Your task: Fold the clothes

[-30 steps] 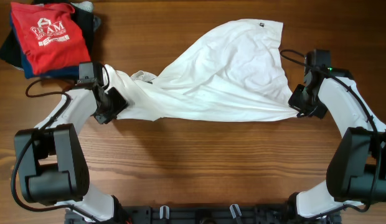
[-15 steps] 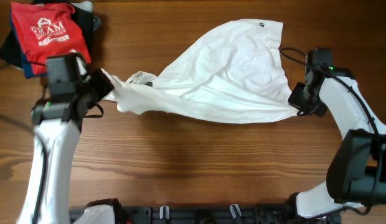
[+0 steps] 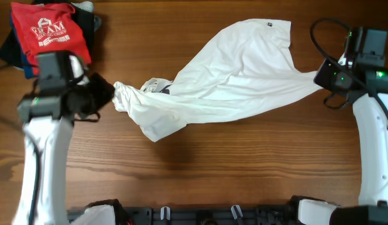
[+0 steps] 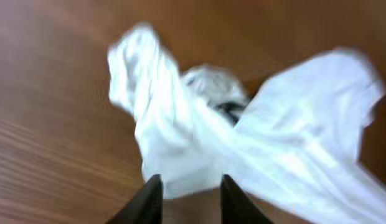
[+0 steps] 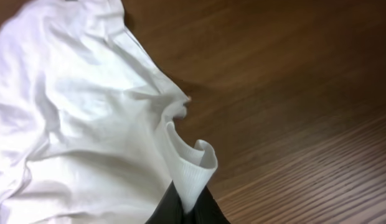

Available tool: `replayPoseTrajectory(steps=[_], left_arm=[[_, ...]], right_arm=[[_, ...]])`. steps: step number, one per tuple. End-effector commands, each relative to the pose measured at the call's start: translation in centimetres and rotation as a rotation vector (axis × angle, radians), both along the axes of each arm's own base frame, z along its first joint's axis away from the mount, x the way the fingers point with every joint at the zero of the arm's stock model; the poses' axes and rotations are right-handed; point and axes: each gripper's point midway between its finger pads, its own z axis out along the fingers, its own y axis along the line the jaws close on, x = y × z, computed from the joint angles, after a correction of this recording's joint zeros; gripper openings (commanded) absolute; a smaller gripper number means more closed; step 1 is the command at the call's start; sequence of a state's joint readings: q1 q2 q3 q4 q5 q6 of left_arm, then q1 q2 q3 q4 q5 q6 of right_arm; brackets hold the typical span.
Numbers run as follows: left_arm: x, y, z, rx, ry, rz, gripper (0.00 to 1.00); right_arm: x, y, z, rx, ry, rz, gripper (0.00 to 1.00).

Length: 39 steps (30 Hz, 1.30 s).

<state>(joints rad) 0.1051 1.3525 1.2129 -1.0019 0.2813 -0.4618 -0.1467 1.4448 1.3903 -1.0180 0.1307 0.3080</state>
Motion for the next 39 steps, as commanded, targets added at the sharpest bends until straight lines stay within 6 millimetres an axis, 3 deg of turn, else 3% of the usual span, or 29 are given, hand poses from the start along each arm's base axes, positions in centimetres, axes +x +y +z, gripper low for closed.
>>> replayPoseTrajectory(steps=[1,4,7,10,15,16,17,19,24,25,29,30,31,32,33,34,36,39], left_arm=[[-1.1,-3.1,-5.7,-0.086,0.251,-0.089,0.48],[-1.0,-5.6,-10.4,-0.129,0.396,-0.151,0.54],[-1.6,-6.3,-14.7,-0.116,0.523,-0.171,0.6],[-2.0,-5.4,-16.3,-0.07,0.573,-0.159,0.66],[-2.4,-4.8,-16.4,-0.034,0.593,-0.151,0.66],[-2.2,-4.8,-16.5,-0.034,0.582,-0.151,0.6],[-1.8,-5.0,-16.5,-0.032,0.565,-0.156,0.49],[-1.4,-5.3,-16.6,-0.03,0.546,-0.166,0.04],[-0.9,-5.5,-15.8,-0.035,0.512,-0.177,0.04],[-0.4,-5.4,-14.6,-0.034,0.473,-0.182,0.04],[3.2,-5.9,-3.8,-0.002,0.101,-0.281,0.04],[4.0,-5.7,1.2,0.023,-0.063,-0.293,0.04],[4.2,-5.3,4.5,0.038,-0.167,-0.28,0.04],[4.2,-5.0,6.2,0.045,-0.22,-0.271,0.04],[3.9,-3.9,10.7,0.064,-0.356,-0.236,0.04],[3.4,-2.7,13.9,0.082,-0.449,-0.2,0.04],[1.9,-0.3,19.6,0.1,-0.614,-0.106,0.04],[-1.1,0.7,27.0,0.1,-0.882,-0.088,0.04]], right_arm=[[0.3,0.0,-0.9,0.008,0.034,0.019,0.04],[0.4,0.0,-1.4,0.01,0.048,0.018,0.04],[0.4,0.0,-1.5,0.009,0.051,0.02,0.04],[0.4,0.0,-1.5,0.009,0.051,0.02,0.04],[0.4,0.0,-1.5,0.009,0.052,0.02,0.04],[0.4,0.0,-1.5,0.009,0.052,0.019,0.04],[0.4,0.0,-1.5,0.009,0.052,0.019,0.04],[0.4,0.0,-1.5,0.01,0.055,0.019,0.04],[0.4,0.0,-1.5,0.01,0.055,0.019,0.04],[0.4,0.0,-1.5,0.01,0.055,0.019,0.04],[0.3,0.4,-1.4,0.038,0.045,0.014,0.04],[0.3,0.4,-0.7,0.039,0.02,0.007,0.04],[0.3,0.4,0.1,0.032,-0.006,0.007,0.04],[0.3,0.3,1.4,0.025,-0.053,0.005,0.04],[0.1,0.1,3.1,0.016,-0.107,-0.001,0.04],[-0.3,-0.3,5.0,0.006,-0.163,-0.012,0.04],[-1.3,-1.0,9.8,-0.028,-0.302,-0.027,0.04],[-3.2,-1.6,16.9,-0.13,-0.496,-0.003,0.04]])
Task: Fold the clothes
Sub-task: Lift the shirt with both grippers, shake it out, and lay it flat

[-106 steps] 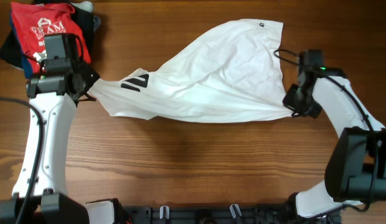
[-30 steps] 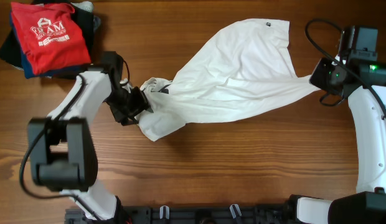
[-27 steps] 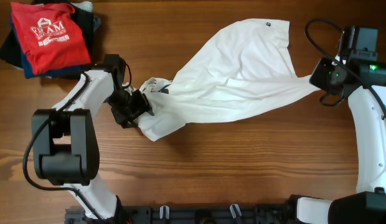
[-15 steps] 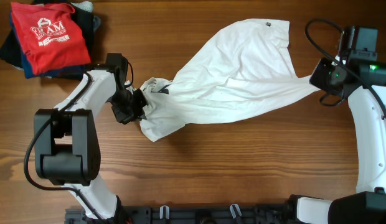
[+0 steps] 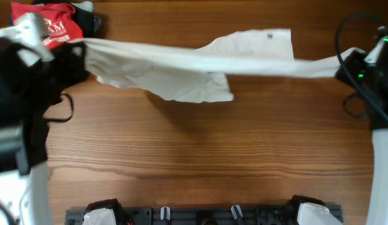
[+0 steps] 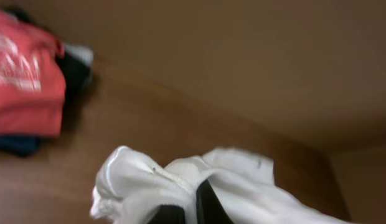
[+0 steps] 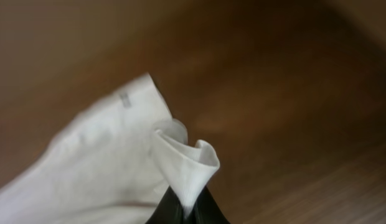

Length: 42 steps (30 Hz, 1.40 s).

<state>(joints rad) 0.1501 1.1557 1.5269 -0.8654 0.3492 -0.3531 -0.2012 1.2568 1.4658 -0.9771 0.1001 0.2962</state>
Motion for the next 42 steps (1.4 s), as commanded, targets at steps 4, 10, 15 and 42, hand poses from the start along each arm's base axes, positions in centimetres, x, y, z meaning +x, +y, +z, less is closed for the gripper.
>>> replayPoseTrajectory(steps=[4,10,15,42], left_arm=[[-5.3,0.8,11.4,0.005,-0.415,0.014,0.04],[-1.2,-0.1,8.1,-0.072,-0.297,-0.106,0.04],[8.6,-2.5,-3.3,-0.159,0.022,-0.209,0.04],[0.4,-3.8,-21.6,0.036,1.112,-0.346,0.04]], right_arm=[[-5.0,-1.5,14.2,-0.202,-0.365,-0.079,0.04],[-0.1,-0.9,11.3,-0.178,-0.275,0.04,0.04],[9.4,-0.5,-0.4,-0.081,-0.006,0.224,0.04],[2.7,-1.9,-14.0,0.007,0.661,0.139,0.05]])
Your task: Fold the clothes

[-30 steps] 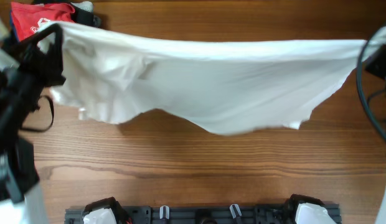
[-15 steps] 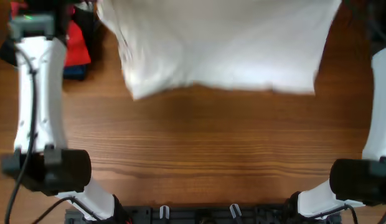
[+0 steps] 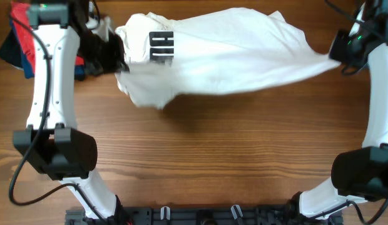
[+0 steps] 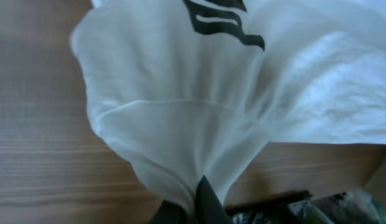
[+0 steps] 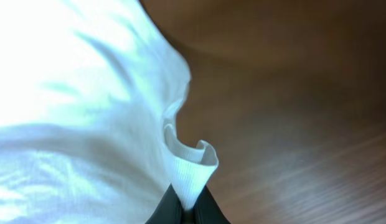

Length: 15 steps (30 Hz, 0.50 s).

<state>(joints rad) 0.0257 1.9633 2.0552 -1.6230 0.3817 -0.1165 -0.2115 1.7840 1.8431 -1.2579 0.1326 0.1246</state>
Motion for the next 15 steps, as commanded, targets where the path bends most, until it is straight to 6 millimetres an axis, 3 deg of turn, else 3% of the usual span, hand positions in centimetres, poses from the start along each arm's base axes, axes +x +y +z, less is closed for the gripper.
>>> replayPoseTrajectory(steps=[1,4,7,10,12,15], left_arm=[[-5.3,0.6,-5.0,0.033,0.245,-0.037,0.04],[-10.4,0.8,-8.4,0.043,0.425,-0.044,0.04],[-13.6,1.3,-10.0,0.062,0.447,-0.023,0.04],[-13.9,3.3,-9.3,0.123,0.305,0.13,0.04],[-13.6,5.1,-8.0,0.159,0.207,0.255,0.04],[-13.7,6.0,-6.4,0.156,0.105,0.329,0.04]], right_arm=[[-4.9,0.7,-7.3,0.044,0.272,0.013,0.04],[-10.3,0.7,-12.3,0.055,0.466,-0.082,0.04],[-12.8,0.1,-14.2,0.057,0.525,-0.18,0.04],[-13.4,-0.9,-13.2,0.06,0.48,-0.263,0.04],[-13.4,-1.3,-11.4,0.056,0.404,-0.299,0.04],[-13.2,0.2,-10.3,0.128,0.359,-0.208,0.04]])
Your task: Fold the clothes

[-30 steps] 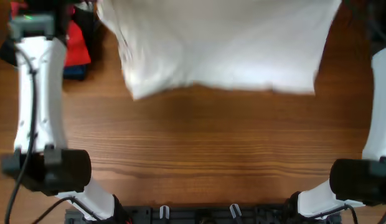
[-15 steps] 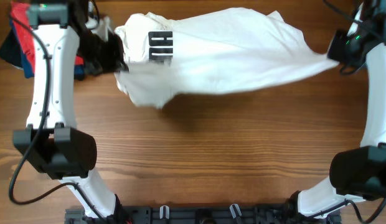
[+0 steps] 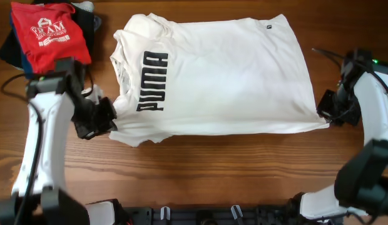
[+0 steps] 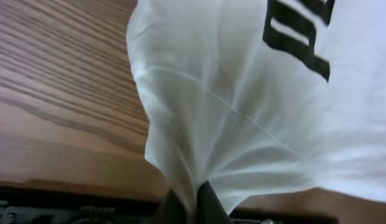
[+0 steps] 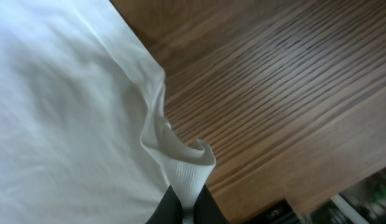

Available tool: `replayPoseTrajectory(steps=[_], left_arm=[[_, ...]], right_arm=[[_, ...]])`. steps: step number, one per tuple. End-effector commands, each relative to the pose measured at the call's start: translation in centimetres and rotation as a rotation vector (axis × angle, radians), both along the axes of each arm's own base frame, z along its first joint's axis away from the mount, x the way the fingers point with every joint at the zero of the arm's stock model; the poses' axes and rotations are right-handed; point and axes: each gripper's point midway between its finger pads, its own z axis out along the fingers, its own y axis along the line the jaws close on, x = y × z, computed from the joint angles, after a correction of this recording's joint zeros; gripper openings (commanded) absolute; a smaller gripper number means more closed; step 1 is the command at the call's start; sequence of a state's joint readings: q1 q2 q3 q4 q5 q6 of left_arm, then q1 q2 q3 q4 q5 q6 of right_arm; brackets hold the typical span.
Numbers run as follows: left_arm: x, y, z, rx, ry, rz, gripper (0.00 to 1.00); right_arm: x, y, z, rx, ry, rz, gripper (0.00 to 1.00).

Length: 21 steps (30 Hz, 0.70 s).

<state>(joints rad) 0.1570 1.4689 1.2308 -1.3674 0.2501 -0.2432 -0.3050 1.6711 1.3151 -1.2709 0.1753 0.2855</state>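
A white T-shirt (image 3: 213, 75) with black "PUMA" lettering lies spread nearly flat on the wooden table, lettering toward the left. My left gripper (image 3: 105, 120) is shut on the shirt's near left corner, the cloth (image 4: 218, 118) fanning out from the pinch (image 4: 188, 205). My right gripper (image 3: 325, 115) is shut on the near right corner, with the ribbed hem (image 5: 187, 168) bunched between its fingers (image 5: 185, 208).
A pile of clothes topped by a red printed shirt (image 3: 49, 34) sits at the far left corner, over dark garments (image 3: 87, 25). Bare wooden table (image 3: 213, 175) runs along the front. A black rail (image 3: 200, 215) lines the near edge.
The shirt was held bunched and sagging over the far part of the table. Now it lies spread flat, and both grippers, still shut on its corners, are nearer the front edge.
The shirt lay crumpled, my left gripper open at its bunched end and the right shut on the hem. Then both held it stretched high between them. Then it hung with lettering showing over the far table. Now it lies spread flat.
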Motion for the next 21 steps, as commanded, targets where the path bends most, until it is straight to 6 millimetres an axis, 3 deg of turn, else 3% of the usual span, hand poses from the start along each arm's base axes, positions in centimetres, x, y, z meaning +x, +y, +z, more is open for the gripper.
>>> replayPoseTrajectory(steps=[1,6,10,13,17,21], left_arm=[[-1.1,1.0,0.6,0.042,-0.01,0.073,0.04],[-3.3,0.6,0.9,0.03,0.073,0.071,0.04],[-3.8,0.4,1.8,0.032,0.002,0.105,0.04],[-2.6,0.4,0.8,0.029,-0.066,0.128,0.04],[1.7,-0.7,-0.3,-0.066,-0.209,0.119,0.04],[5.2,-0.5,-1.3,-0.084,-0.292,0.112,0.04]], right_arm=[[-0.5,0.9,1.2,0.05,-0.024,0.04,0.04],[-2.3,1.5,1.7,0.063,0.013,0.035,0.04],[-3.3,2.3,1.3,0.066,-0.06,0.02,0.04],[-1.5,2.2,1.3,0.066,-0.139,0.018,0.05],[3.4,2.3,2.0,0.093,-0.339,0.116,0.06],[5.8,1.7,2.5,0.067,-0.431,0.13,0.08]])
